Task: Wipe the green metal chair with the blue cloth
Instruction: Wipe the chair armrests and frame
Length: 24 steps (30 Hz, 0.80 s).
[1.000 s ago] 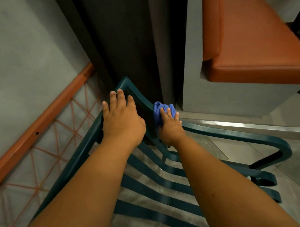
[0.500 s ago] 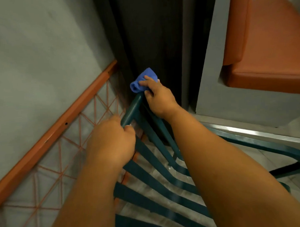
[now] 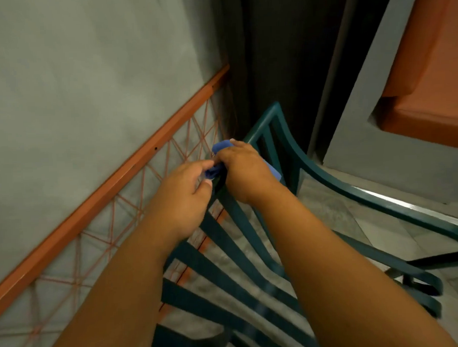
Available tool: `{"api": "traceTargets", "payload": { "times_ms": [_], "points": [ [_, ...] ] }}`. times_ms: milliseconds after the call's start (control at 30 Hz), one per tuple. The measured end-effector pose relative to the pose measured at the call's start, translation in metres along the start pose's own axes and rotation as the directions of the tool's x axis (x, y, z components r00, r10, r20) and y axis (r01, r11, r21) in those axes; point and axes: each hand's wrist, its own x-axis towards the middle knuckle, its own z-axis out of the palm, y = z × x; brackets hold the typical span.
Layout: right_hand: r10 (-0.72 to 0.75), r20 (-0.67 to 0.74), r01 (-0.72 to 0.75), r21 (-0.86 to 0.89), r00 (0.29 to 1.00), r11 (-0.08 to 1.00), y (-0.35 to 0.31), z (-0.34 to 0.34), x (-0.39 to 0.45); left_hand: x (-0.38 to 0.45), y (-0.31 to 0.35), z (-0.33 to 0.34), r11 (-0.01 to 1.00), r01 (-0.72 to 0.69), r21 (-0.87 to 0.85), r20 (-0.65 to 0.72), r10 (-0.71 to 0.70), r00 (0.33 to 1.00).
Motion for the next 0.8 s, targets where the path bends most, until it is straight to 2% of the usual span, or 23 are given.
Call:
{"api": "traceTargets", "payload": {
  "times_ms": [133,233,300,400,467,533,633,700,800],
  "points": [
    [-0.05,-0.001,0.05,-0.004,0.999,0.999,-0.034,0.013,-0.021,-0.027,-0.016,-0.011,0.994,0.058,-0.096,-0.013,-0.06,0.998],
    [-0.152,0.075,0.147,0.075,0.985,0.986,-0.053,0.029,-0.044,-0.052,-0.028,-0.021,0.982,0.12,-0.143,-0.006,-0.122,0.993],
    [-0.159,0.1,0.145,0.141,0.982,0.979,-0.056,0.032,-0.051,-0.069,-0.036,-0.029,0.979,0.144,-0.143,0.011,-0.144,0.99],
    [-0.024,0.111,0.005,0.171,0.993,0.985,-0.06,0.028,-0.051,-0.095,-0.047,-0.041,0.977,0.19,-0.096,0.03,-0.188,0.982],
    [0.1,0.125,-0.11,0.082,0.987,0.991,-0.076,0.032,-0.051,-0.111,-0.054,-0.048,0.967,0.228,-0.111,0.022,-0.227,0.974],
    [0.154,0.147,-0.149,-0.043,0.977,0.988,-0.1,0.037,-0.058,-0.126,-0.06,-0.056,0.952,0.272,-0.142,0.011,-0.274,0.962],
    [0.094,0.26,-0.054,-0.156,0.961,0.986,-0.138,0.05,-0.078,-0.139,-0.071,-0.065,0.931,0.299,-0.211,-0.013,-0.309,0.951],
    [0.02,0.275,0.025,-0.16,0.961,0.987,-0.161,0.061,-0.097,-0.143,-0.075,-0.068,0.925,0.292,-0.242,-0.027,-0.308,0.951],
    [-0.11,0.204,0.104,0.037,0.973,0.994,-0.188,0.078,-0.13,-0.147,-0.078,-0.069,0.909,0.293,-0.296,-0.027,-0.314,0.949]
  ]
}}
